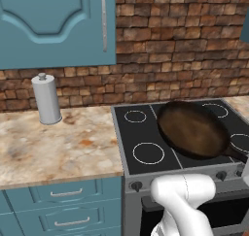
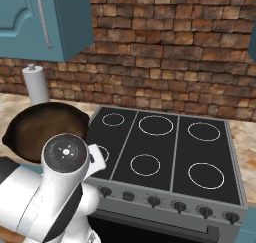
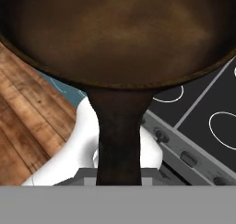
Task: Move the pot and pan from the stove into the sink.
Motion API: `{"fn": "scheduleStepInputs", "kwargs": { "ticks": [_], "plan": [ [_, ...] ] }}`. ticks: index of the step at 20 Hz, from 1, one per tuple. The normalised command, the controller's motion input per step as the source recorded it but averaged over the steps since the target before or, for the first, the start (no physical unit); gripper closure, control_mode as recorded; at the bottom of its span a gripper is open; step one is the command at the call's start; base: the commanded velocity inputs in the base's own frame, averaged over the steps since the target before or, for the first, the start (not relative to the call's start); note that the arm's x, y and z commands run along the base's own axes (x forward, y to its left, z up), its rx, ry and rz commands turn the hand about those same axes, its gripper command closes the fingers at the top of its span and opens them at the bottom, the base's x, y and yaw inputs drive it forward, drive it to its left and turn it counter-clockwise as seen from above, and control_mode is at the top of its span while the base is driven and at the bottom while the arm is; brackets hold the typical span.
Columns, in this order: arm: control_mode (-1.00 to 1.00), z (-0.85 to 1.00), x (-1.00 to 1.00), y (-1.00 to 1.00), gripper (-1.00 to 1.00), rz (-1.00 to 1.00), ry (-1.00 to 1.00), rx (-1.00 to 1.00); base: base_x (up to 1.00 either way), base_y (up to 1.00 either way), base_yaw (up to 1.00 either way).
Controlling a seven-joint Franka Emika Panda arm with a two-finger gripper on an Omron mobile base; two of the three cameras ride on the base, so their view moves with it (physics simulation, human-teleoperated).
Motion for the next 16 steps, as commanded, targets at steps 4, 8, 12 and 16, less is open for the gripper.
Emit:
{"fn": "scheduleStepInputs", "kwargs": {
  "ticks": [4, 8, 12, 16],
  "plan": [
    [-1.0, -0.02, -0.07, 0.0, 1.0, 0.0, 0.0, 0.0, 0.0, 0.0, 0.0],
    [1.0, 0.0, 0.0, 0.0, 1.0, 0.0, 0.0, 0.0, -0.55, 0.01, 0.03],
    [1.0, 0.0, 0.0, 0.0, 1.0, 0.0, 0.0, 0.0, -0.61, 0.02, 0.03],
    [1.0, 0.0, 0.0, 0.0, 1.0, 0.0, 0.0, 0.0, -0.05, 0.0, 0.0]
  ]
}}
